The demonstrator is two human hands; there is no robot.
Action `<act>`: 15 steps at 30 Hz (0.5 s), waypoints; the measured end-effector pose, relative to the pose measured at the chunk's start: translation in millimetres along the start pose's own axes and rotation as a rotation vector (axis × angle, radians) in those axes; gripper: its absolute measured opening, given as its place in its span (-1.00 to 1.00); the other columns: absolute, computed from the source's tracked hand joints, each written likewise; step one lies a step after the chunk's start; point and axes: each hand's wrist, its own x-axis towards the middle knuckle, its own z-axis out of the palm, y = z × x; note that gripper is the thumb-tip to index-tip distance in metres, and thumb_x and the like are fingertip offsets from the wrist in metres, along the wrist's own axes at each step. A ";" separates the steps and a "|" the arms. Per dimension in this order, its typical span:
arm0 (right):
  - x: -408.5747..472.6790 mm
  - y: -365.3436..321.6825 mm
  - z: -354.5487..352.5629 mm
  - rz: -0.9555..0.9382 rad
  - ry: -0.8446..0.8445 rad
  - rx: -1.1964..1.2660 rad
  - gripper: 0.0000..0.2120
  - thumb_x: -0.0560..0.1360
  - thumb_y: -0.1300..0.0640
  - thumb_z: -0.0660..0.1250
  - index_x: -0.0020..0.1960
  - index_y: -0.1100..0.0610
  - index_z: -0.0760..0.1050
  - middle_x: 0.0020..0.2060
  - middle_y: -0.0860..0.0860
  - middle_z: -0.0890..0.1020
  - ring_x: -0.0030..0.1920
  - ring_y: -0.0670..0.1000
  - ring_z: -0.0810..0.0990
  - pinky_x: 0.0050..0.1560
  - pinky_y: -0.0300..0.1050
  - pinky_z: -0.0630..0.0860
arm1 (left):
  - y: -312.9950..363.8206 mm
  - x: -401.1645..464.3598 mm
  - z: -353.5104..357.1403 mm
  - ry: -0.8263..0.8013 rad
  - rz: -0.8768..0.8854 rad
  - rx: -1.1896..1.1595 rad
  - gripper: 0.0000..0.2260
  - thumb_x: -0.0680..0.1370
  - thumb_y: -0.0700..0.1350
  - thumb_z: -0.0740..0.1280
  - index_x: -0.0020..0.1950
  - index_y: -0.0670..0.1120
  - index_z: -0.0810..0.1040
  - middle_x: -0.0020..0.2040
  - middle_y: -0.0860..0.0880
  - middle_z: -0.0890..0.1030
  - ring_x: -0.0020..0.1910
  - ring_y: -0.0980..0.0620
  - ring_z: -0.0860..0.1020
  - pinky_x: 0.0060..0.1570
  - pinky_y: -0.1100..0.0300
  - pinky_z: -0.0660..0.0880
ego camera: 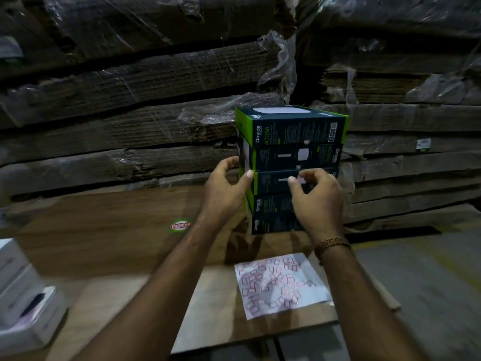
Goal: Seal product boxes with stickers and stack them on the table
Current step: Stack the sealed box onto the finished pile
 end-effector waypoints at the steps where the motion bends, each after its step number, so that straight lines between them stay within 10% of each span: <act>1: -10.2 -2.0 2.2 -0.001 -0.020 0.018 -0.79 0.58 -0.04 0.48 0.13 0.06 0.65 0.06 0.03 0.65 0.06 0.04 0.62 0.07 -0.03 0.58 | -1.4 -6.2 -7.0 0.020 -0.006 0.001 -0.56 0.63 0.04 0.48 0.50 0.03 0.53 0.37 0.08 0.59 0.34 0.10 0.54 0.37 -0.01 0.55; 10: -60.3 39.3 25.3 0.348 -0.145 -0.034 -0.71 0.55 0.42 0.32 0.13 0.12 0.63 -0.06 0.01 0.68 0.03 0.05 0.65 -0.01 -0.13 0.53 | -5.2 -46.0 -26.0 0.003 -0.005 0.161 -0.60 0.62 -0.02 0.50 0.45 0.02 0.56 0.22 0.12 0.62 0.21 0.05 0.61 0.29 -0.02 0.60; 15: -43.2 72.1 36.8 0.069 -0.106 -0.382 -0.74 0.54 0.25 0.50 0.22 0.16 0.59 0.12 0.14 0.62 0.09 0.16 0.61 0.01 0.06 0.63 | 0.4 -44.9 -17.0 -0.091 0.028 0.283 -0.48 0.63 -0.03 0.49 0.57 -0.03 0.47 0.39 -0.05 0.61 0.35 0.00 0.56 0.16 0.24 0.44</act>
